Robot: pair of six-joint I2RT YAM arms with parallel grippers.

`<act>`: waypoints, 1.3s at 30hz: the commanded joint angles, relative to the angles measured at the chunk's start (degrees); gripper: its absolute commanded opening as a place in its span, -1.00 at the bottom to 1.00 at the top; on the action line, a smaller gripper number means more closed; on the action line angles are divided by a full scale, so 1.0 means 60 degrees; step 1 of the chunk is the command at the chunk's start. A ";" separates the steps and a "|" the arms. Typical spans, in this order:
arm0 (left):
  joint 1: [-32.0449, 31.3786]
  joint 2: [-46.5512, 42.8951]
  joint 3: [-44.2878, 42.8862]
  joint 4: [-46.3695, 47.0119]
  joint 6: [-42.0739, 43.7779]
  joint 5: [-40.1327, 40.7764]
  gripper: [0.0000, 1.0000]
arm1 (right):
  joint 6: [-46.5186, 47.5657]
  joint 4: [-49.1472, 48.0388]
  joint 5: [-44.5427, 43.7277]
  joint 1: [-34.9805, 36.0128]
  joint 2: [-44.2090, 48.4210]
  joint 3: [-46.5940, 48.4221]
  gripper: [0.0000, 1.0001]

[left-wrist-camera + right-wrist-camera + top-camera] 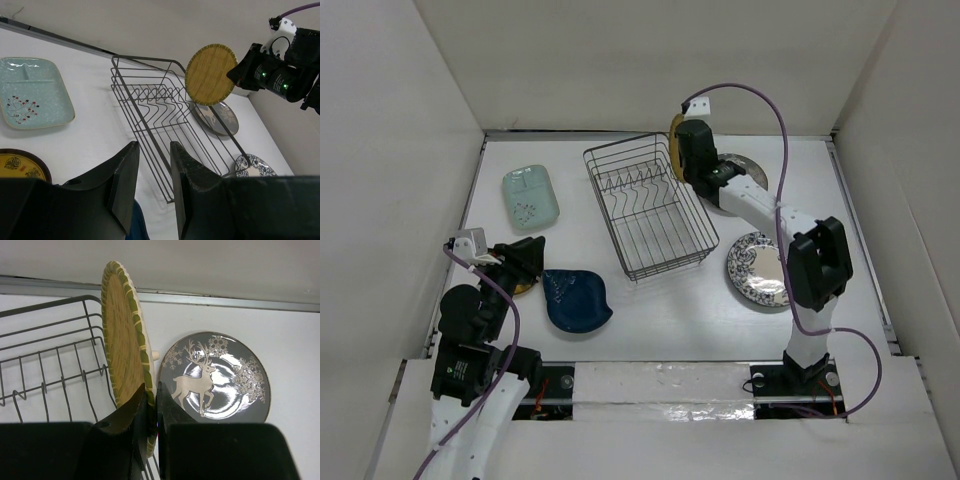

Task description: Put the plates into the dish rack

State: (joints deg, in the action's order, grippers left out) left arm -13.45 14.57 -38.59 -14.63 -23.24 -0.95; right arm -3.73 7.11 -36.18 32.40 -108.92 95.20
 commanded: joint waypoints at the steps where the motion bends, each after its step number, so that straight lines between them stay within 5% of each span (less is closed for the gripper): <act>1: -0.0043 0.0106 0.0045 0.0300 -0.0037 0.0071 -0.43 | 0.0255 -0.0424 -0.0459 0.0122 0.0063 0.0366 -1.00; 20: -0.0043 0.0091 0.0045 0.0300 -0.0052 0.0085 -0.43 | 0.1617 -0.2577 -0.2026 0.1001 0.1469 -0.0895 -1.00; 39: -0.0043 0.0018 0.0059 0.0286 -0.0066 0.0085 -0.43 | 0.0302 -0.1816 -0.0518 0.0913 -0.0127 -0.1071 -1.00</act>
State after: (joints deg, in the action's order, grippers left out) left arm -13.45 14.57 -38.59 -14.63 -23.27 -0.93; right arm 1.10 -1.19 -40.47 37.95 -109.86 88.12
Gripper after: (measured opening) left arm 0.283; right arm 0.123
